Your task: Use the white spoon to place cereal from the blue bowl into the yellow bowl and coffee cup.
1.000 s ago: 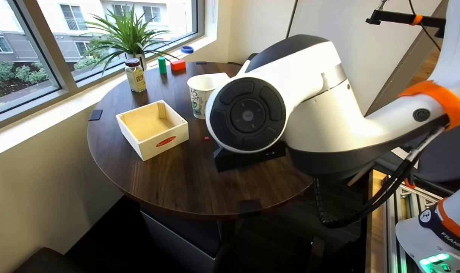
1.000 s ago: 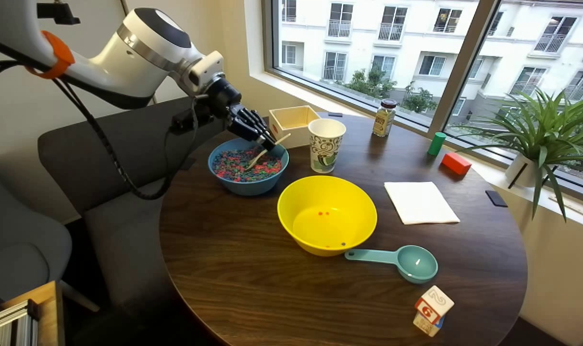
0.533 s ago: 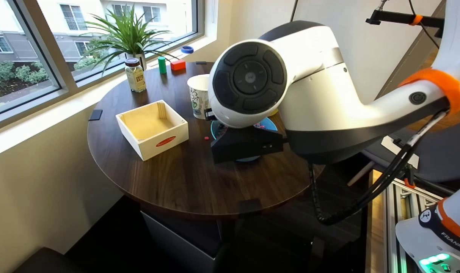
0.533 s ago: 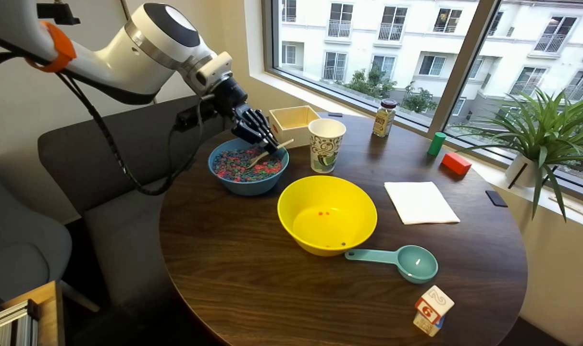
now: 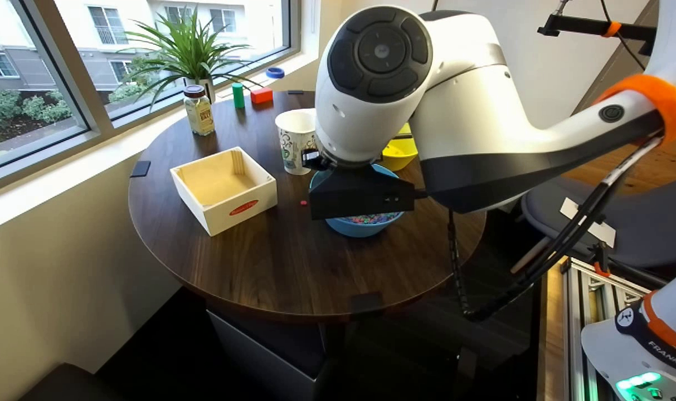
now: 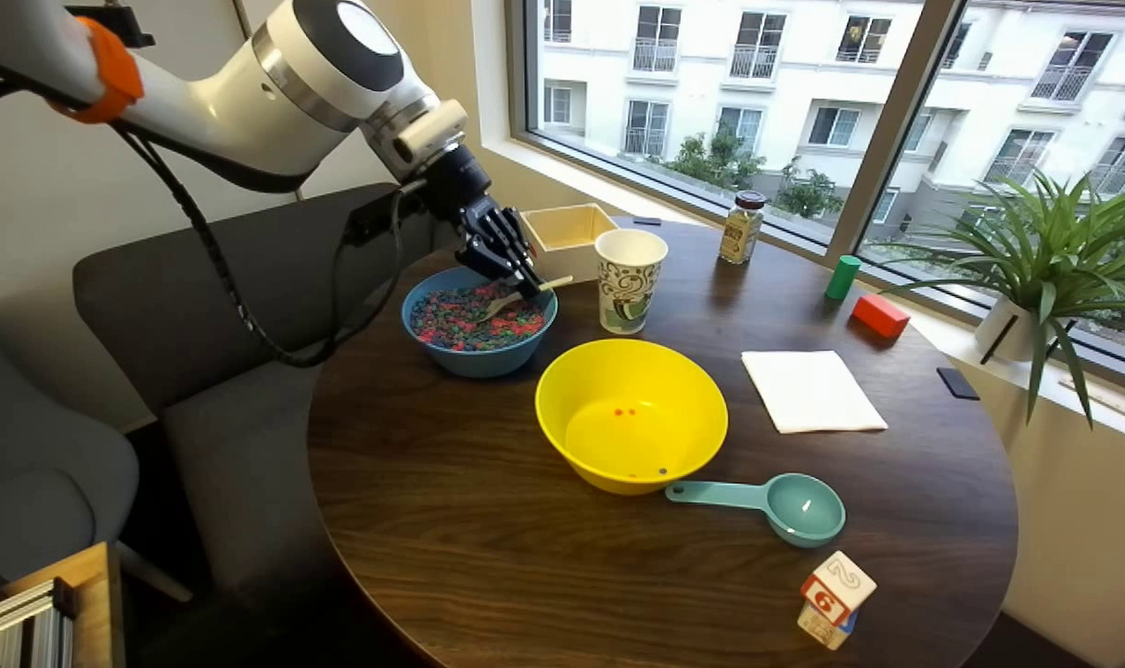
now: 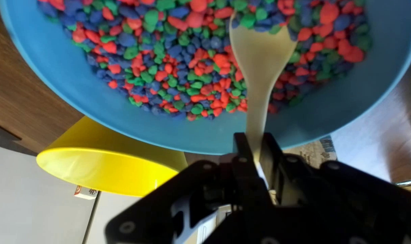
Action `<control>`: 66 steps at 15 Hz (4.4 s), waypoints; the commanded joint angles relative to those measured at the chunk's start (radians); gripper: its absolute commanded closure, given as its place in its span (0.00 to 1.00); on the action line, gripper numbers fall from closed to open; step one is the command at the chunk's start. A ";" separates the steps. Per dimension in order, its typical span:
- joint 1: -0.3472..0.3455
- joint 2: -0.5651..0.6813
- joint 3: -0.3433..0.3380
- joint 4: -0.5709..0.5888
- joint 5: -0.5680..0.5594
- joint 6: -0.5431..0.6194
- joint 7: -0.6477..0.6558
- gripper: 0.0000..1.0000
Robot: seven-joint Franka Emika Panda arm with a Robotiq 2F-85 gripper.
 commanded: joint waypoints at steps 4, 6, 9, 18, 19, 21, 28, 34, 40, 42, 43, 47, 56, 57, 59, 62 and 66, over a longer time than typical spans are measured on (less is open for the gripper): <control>-0.014 -0.067 -0.021 -0.059 0.102 0.082 -0.040 0.97; -0.019 -0.083 -0.025 -0.066 0.125 0.089 -0.057 0.97; -0.022 -0.117 -0.029 -0.074 0.153 0.083 -0.094 0.97; -0.059 -0.235 -0.051 -0.139 0.246 0.094 -0.198 0.97; -0.065 -0.252 -0.055 -0.150 0.252 0.092 -0.202 0.97; -0.076 -0.285 -0.061 -0.170 0.255 0.082 -0.202 0.97; -0.123 -0.333 -0.063 -0.163 0.226 0.057 -0.195 0.86; -0.142 -0.352 -0.066 -0.170 0.199 0.044 -0.180 0.97; -0.193 -0.381 -0.090 -0.171 0.181 0.031 -0.188 0.97; -0.211 -0.381 -0.100 -0.171 0.173 0.018 -0.188 0.97; -0.221 -0.380 -0.102 -0.170 0.150 0.002 -0.174 0.97; -0.243 -0.373 -0.113 -0.164 0.080 -0.041 -0.153 0.97; -0.242 -0.316 -0.116 -0.118 -0.053 -0.121 -0.067 0.97; -0.239 -0.307 -0.115 -0.111 -0.070 -0.127 -0.057 0.97; -0.232 -0.287 -0.116 -0.098 -0.099 -0.139 -0.039 0.97; -0.222 -0.262 -0.116 -0.083 -0.137 -0.160 -0.018 0.97; -0.209 -0.229 -0.118 -0.059 -0.170 -0.189 0.002 0.97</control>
